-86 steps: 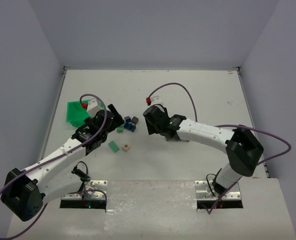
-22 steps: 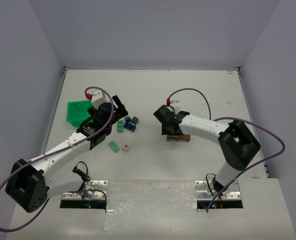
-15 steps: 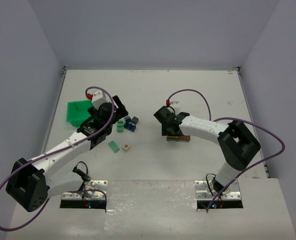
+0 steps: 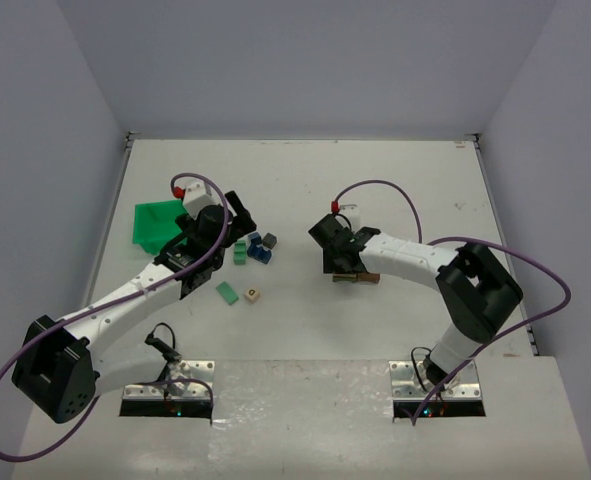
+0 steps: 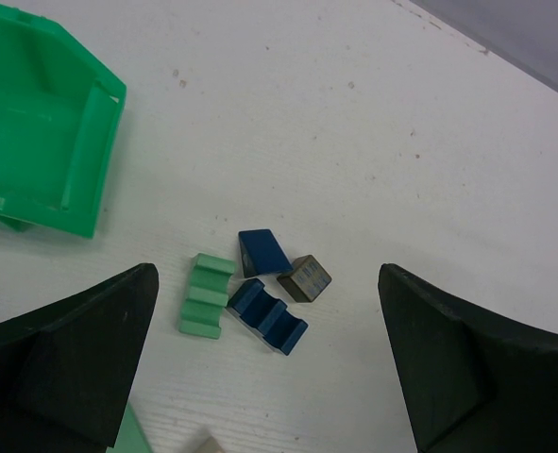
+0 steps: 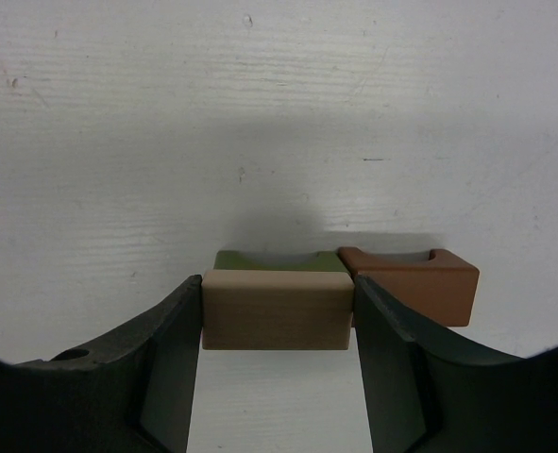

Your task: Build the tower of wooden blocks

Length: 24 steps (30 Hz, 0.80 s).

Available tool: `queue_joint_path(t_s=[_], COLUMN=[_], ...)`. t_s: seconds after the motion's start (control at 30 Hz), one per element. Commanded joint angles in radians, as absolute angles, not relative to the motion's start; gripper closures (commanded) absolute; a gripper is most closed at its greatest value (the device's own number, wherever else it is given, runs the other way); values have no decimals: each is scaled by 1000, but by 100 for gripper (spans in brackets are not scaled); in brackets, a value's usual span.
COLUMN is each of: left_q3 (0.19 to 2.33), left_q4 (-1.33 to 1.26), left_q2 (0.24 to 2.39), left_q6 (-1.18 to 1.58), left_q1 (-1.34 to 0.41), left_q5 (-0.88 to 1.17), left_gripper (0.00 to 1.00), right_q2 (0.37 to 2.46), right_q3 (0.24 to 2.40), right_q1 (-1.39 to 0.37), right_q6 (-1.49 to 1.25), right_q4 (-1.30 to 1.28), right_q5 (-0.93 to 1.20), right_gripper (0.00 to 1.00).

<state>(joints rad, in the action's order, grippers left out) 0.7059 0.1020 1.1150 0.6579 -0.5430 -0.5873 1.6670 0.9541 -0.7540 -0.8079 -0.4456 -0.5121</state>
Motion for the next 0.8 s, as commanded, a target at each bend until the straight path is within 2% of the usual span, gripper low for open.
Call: queue_joint_path(t_s=[0.0, 0.13, 0.37, 0.77], left_q3=[715, 715, 716, 719], left_q4=[61, 60, 62, 67], left_q2=[1114, 1114, 1114, 1114], left_q6=[646, 646, 646, 646], left_q1=[-552, -552, -552, -551], left_q5=[-594, -594, -593, -600], left_gripper=[0, 0, 0, 0], right_q2=[1627, 1625, 1624, 1613], right_q3=[951, 951, 947, 936], right_q1=[-747, -747, -746, -746], right_q6=[-804, -801, -801, -804], right_q4=[-421, -422, -423, -423], right_q5=[-526, -525, -525, -517], right_gripper=[50, 49, 37, 30])
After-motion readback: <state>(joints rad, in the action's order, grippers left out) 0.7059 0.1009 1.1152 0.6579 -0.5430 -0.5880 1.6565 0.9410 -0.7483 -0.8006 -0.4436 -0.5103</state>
